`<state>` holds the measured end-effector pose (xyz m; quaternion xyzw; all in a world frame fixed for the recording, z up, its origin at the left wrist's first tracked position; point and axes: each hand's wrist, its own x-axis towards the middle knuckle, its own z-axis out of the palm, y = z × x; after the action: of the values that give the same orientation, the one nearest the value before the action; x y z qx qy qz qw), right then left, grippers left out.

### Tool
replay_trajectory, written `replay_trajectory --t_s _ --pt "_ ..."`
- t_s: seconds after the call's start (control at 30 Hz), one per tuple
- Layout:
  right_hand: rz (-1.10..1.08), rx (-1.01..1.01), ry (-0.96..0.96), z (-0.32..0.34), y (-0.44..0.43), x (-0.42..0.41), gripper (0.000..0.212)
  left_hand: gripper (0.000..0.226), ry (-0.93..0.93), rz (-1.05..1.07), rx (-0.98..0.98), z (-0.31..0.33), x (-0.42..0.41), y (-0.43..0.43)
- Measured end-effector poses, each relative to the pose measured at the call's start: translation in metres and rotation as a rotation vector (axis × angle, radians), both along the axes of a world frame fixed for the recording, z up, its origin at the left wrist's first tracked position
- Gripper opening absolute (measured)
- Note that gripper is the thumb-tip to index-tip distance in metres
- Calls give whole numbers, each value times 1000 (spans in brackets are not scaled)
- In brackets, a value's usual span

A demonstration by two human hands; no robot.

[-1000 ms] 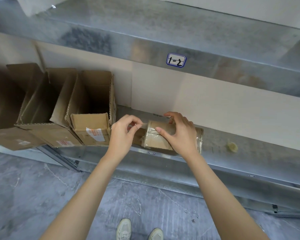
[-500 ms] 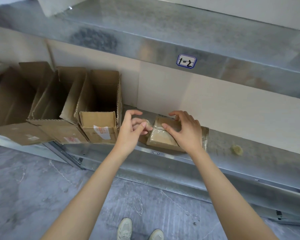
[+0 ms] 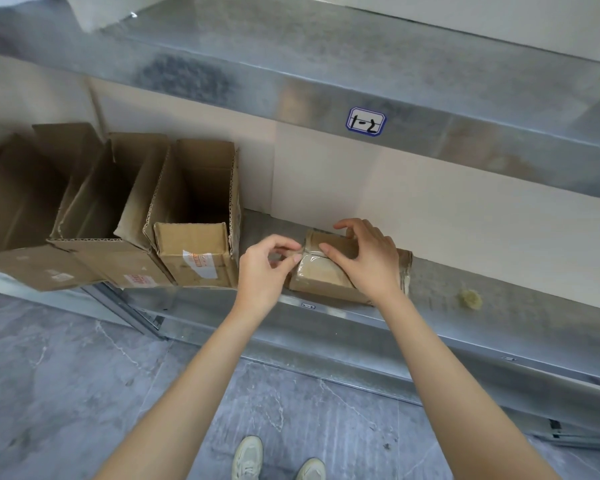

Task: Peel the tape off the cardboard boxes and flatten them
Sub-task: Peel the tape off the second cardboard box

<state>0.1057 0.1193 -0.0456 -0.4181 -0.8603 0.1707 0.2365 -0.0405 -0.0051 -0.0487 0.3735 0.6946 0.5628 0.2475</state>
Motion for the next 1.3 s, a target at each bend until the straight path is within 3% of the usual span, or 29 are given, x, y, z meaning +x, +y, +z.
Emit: replay_trajectory --t_s 0.3,0.67,0.83,0.97,1.03,1.2,1.3 --pt "10 -41 -18 -1 4 0 40 13 208 -74 -36 7 -6 -11" --pt "-4 -133 -52 1 17 -5 39 11 135 -83 -158 3 -21 -27" --pt "-9 -116 -51 2 15 -5 39 36 78 -104 -134 -4 -9 -16" --pt "-7 -117 -32 2 14 -4 39 50 170 -93 -141 -5 2 -8" --pt "-9 -118 -36 2 14 -5 38 45 249 -59 -142 -6 3 -6" --pt "-7 -144 -49 5 16 -6 38 7 453 -34 -146 -5 6 -12" --pt "-6 -146 -45 5 16 -6 38 7 513 -48 -143 -7 7 -18"
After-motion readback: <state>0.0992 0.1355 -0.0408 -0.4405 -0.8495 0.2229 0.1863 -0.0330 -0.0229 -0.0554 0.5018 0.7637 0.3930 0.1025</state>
